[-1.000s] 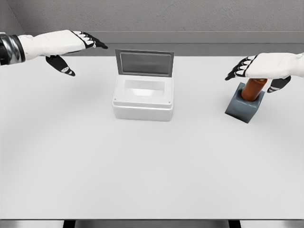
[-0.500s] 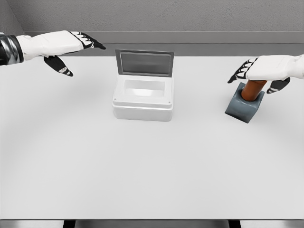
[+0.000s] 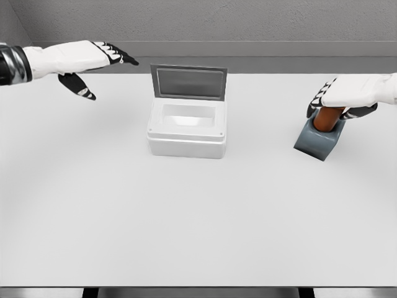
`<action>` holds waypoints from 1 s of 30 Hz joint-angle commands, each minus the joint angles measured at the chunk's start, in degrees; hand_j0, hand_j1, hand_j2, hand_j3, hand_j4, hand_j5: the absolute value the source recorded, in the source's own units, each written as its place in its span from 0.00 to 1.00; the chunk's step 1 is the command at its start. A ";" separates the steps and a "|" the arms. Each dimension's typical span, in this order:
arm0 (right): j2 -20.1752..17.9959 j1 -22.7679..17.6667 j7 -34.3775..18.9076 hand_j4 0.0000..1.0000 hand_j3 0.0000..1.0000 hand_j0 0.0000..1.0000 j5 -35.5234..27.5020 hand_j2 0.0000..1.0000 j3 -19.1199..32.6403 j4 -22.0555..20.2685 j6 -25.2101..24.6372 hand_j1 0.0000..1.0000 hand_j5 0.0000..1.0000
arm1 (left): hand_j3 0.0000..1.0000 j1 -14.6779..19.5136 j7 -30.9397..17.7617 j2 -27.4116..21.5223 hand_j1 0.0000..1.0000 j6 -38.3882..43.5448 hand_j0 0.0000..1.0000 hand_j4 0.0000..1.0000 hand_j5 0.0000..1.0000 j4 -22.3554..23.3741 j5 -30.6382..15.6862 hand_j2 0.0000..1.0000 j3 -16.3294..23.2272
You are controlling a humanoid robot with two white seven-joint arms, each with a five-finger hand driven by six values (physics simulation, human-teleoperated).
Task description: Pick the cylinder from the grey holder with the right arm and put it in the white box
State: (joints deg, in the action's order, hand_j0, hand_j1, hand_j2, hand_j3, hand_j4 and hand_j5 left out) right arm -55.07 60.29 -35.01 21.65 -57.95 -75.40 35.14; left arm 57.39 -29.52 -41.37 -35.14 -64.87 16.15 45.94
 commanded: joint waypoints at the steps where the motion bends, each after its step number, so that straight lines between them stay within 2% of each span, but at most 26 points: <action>1: -0.12 0.00 0.01 0.60 0.60 0.60 -0.20 0.60 0.03 -0.01 -0.14 0.60 0.60 | 1.00 0.00 -0.01 -0.12 1.00 0.14 1.00 1.00 1.00 0.00 -0.33 1.00 -0.07; 8: -0.21 0.44 0.01 0.45 0.45 0.45 -0.12 0.45 0.03 0.17 -0.14 0.45 0.45 | 1.00 -0.09 -0.01 -0.03 1.00 0.14 1.00 1.00 1.00 -0.09 -0.41 1.00 -0.15; 25: -0.92 1.67 0.01 0.45 0.45 0.45 -0.99 0.45 2.66 -0.62 -0.14 0.45 0.45 | 1.00 -0.09 0.08 -0.56 1.00 0.14 1.00 1.00 1.00 -0.26 -0.85 1.00 -0.33; 28: -0.83 1.67 0.01 0.45 0.45 0.45 -1.08 0.45 3.37 -3.96 -0.14 0.45 0.45 | 1.00 -0.09 0.08 -0.56 1.00 0.14 1.00 1.00 1.00 -0.35 -0.85 1.00 -0.33; 30: -0.48 1.67 0.01 0.45 0.45 0.45 -0.99 0.45 3.37 -4.23 -0.14 0.45 0.45 | 1.00 0.00 0.08 -0.56 1.00 0.14 1.00 1.00 1.00 -0.35 -0.77 1.00 -0.33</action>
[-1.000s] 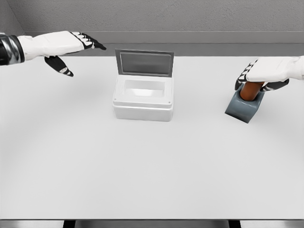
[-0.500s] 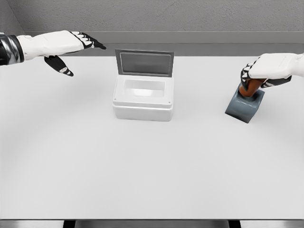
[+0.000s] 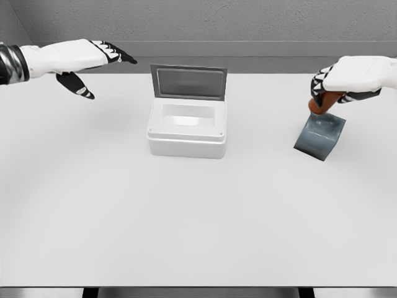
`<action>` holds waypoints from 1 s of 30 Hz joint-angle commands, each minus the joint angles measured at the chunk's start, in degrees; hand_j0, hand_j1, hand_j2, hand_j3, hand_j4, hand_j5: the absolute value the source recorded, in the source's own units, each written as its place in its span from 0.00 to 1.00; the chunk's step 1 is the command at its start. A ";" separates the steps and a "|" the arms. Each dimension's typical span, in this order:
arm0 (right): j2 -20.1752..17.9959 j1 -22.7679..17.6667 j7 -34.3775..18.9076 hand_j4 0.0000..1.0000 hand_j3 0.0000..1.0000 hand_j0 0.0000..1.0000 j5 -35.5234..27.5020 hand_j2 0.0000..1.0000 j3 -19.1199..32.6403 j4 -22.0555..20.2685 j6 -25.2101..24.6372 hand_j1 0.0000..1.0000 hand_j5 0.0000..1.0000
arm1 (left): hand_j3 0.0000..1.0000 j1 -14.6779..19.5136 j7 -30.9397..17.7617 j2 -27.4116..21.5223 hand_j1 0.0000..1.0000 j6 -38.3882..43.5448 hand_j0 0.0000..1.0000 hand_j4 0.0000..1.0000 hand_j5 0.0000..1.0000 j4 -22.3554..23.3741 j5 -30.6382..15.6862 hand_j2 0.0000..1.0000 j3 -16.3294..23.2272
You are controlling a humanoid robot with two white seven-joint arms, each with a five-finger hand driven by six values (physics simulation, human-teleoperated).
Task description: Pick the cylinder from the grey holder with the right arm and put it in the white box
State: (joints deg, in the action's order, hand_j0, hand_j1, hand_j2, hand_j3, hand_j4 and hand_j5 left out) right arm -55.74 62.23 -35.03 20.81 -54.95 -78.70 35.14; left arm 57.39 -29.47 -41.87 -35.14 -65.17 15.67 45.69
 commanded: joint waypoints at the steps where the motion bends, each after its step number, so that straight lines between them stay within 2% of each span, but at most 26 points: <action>1: 0.28 0.09 0.03 0.45 0.45 0.45 -0.16 0.45 0.37 -0.93 -0.14 0.45 0.45 | 1.00 0.00 0.03 -0.06 1.00 0.14 1.00 1.00 1.00 -0.04 -0.29 1.00 -0.07; 9: 1.34 0.88 0.03 0.45 0.45 0.45 -0.16 0.45 0.37 -2.07 -0.14 0.45 0.45 | 1.00 0.00 0.03 -0.06 1.00 0.14 1.00 1.00 1.00 0.22 -0.29 1.00 -0.07; 11: 3.62 0.97 0.03 0.45 0.45 0.45 0.20 0.45 0.37 -1.98 -0.14 0.45 0.45 | 1.00 0.09 0.03 -0.06 1.00 0.14 1.00 1.00 1.00 0.31 -0.12 1.00 -0.16; 13: 3.71 1.05 0.03 0.45 0.45 0.45 0.20 0.45 0.37 -2.07 -0.14 0.45 0.45 | 1.00 0.09 0.03 0.03 1.00 0.14 1.00 1.00 1.00 0.40 0.06 1.00 -0.25; 24: 7.14 1.85 0.03 0.45 0.45 0.45 0.20 0.45 0.45 -2.25 -0.14 0.45 0.45 | 1.00 0.35 0.03 0.56 1.00 0.14 1.00 1.00 1.00 3.21 0.06 1.00 -0.60; 30: 8.55 2.81 0.03 0.45 0.45 0.45 0.28 0.45 0.28 -2.16 -0.14 0.45 0.45 | 1.00 0.97 -1.02 2.75 1.00 0.14 1.00 1.00 1.00 4.88 0.50 1.00 -0.60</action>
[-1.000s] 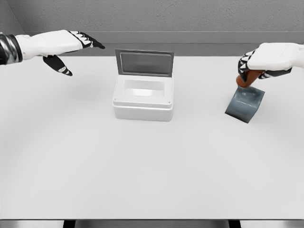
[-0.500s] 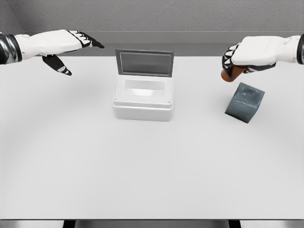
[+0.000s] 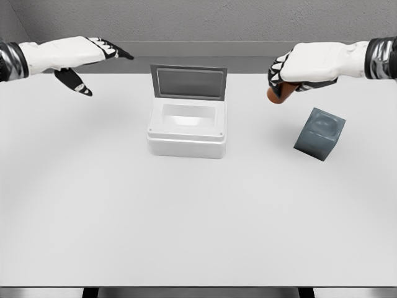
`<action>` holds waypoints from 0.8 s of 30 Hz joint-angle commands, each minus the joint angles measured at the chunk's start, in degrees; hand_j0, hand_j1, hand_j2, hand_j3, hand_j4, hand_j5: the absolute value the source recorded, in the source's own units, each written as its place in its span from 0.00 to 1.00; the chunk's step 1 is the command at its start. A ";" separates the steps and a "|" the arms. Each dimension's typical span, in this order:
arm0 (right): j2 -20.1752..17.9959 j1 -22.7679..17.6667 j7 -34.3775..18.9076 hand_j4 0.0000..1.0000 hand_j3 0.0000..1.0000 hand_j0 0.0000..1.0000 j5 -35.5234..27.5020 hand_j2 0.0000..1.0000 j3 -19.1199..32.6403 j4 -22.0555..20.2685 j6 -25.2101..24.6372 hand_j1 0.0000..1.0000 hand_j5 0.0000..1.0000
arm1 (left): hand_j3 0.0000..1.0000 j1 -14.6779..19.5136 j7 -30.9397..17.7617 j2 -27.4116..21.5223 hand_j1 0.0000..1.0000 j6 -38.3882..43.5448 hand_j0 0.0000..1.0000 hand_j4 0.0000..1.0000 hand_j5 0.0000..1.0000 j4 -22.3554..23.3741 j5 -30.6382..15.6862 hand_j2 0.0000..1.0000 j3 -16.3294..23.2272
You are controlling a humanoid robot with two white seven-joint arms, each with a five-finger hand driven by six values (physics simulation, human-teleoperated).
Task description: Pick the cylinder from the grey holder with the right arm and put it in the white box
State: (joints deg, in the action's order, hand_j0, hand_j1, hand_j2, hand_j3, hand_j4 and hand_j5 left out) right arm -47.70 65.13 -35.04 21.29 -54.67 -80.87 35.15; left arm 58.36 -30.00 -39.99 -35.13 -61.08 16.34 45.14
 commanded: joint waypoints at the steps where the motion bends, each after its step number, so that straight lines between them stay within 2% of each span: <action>1: 0.51 0.09 0.04 0.45 0.45 0.45 -0.20 0.45 0.00 0.02 -0.15 0.45 0.45 | 1.00 0.00 -0.49 1.05 1.00 0.13 1.00 1.00 1.00 1.14 -0.17 1.00 -0.06; 10: 3.93 0.61 0.04 0.45 0.45 0.45 -0.02 0.45 -0.18 -0.07 -0.15 0.45 0.45 | 1.00 0.79 -1.20 1.93 1.00 0.13 1.00 1.00 1.00 3.87 -0.08 1.00 -0.41; 24: 10.35 0.97 0.04 0.45 0.45 0.45 1.74 0.45 -0.79 0.89 -0.15 0.45 0.45 | 1.00 1.32 -1.28 3.25 1.00 0.13 1.00 1.00 1.00 5.10 0.98 1.00 -0.41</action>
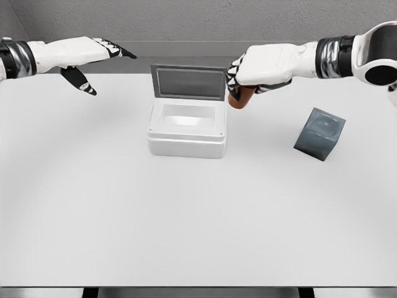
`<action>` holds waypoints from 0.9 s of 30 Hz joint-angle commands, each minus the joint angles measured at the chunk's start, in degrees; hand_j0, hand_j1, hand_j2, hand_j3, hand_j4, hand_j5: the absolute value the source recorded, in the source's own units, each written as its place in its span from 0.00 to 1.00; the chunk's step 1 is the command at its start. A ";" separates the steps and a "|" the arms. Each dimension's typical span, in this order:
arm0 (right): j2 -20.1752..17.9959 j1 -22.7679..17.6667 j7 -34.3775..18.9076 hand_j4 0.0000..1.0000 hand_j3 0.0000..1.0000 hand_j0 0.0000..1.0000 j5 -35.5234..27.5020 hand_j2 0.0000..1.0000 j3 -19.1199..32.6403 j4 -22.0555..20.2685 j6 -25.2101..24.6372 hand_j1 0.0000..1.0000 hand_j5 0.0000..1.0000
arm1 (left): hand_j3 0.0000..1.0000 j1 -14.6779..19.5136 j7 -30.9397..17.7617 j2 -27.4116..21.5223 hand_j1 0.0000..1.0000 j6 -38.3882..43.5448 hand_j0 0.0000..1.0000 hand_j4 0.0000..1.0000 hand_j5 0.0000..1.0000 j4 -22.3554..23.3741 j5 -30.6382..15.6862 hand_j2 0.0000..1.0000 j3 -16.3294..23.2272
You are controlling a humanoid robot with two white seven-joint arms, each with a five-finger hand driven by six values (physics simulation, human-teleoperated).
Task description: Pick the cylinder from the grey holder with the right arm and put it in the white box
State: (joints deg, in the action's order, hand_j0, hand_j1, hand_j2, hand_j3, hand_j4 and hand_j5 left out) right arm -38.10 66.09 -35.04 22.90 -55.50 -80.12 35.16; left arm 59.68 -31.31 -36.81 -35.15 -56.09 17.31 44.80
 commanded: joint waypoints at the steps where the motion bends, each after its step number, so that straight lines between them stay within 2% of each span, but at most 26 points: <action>1: 1.09 0.00 0.04 0.45 0.45 0.45 0.30 0.45 0.05 0.14 -0.16 0.45 0.45 | 1.00 0.00 0.02 0.07 1.00 0.15 1.00 1.00 1.00 0.10 0.00 1.00 -0.15; 12: 3.55 0.00 0.04 0.45 0.45 0.45 1.27 0.45 -0.13 1.81 -0.16 0.45 0.45 | 1.00 0.00 0.02 0.07 1.00 0.15 1.00 1.00 1.00 0.63 -0.09 1.00 -0.24; 23: 6.89 -0.09 0.04 0.45 0.45 0.45 2.41 0.45 -0.75 5.85 -0.16 0.45 0.45 | 1.00 0.00 0.02 0.07 1.00 0.15 1.00 1.00 1.00 0.80 0.18 1.00 -0.24; 27: 6.98 0.00 0.04 0.45 0.45 0.45 2.41 0.45 -0.75 6.38 -0.16 0.45 0.45 | 1.00 0.00 0.11 -0.02 1.00 0.15 1.00 1.00 1.00 0.80 0.09 1.00 -0.41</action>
State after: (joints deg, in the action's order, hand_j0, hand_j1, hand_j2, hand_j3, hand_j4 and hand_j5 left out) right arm -31.24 66.09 -35.04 25.50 -56.29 -74.16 35.16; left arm 59.68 -31.30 -36.73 -35.15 -55.30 17.74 44.52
